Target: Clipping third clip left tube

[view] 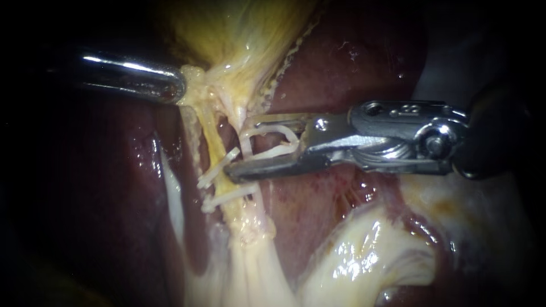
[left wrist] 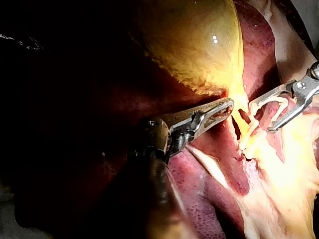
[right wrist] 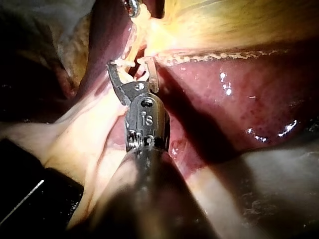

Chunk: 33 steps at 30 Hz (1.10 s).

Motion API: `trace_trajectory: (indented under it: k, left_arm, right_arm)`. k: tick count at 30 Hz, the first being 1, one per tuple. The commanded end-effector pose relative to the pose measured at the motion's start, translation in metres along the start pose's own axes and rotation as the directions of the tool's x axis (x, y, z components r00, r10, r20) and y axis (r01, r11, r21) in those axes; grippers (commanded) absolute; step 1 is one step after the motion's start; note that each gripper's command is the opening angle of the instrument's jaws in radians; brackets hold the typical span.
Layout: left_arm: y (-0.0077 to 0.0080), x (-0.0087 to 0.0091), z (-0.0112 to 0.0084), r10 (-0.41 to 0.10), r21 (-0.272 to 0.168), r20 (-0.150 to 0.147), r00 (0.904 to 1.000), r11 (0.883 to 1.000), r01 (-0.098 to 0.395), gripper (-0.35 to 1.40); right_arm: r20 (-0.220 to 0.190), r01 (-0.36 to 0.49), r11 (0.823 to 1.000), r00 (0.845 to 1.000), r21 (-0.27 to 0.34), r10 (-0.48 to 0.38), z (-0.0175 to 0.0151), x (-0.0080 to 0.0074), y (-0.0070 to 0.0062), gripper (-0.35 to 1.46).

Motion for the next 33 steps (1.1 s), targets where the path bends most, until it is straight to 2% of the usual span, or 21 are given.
trace_trajectory:
  k: [1,22,25,33]
  left_arm:
    - [0.0,0.0,0.0,0.0,-0.001,0.0,1.0,1.0,0.0,-0.35]
    - [0.0,0.0,0.0002,0.0,0.001,0.0,1.0,1.0,0.0,-0.35]
    - [0.0,0.0001,0.0003,0.001,0.003,-0.001,1.0,1.0,-0.001,-0.35]
    - [-0.0001,0.0002,0.0003,0.001,0.003,-0.001,1.0,1.0,-0.001,-0.35]
  right_arm:
    - [0.002,-0.002,1.0,1.0,0.004,0.002,0.0002,-0.0001,0.0001,0.49]
    - [-0.014,-0.031,0.997,0.999,0.067,0.032,0.0018,-0.0004,0.0008,0.45]
    - [-0.01,-0.036,0.996,0.999,0.086,0.037,0.0022,-0.0007,0.001,0.45]
    - [-0.009,-0.042,0.996,0.999,0.082,0.043,0.0028,-0.0014,0.0023,0.45]
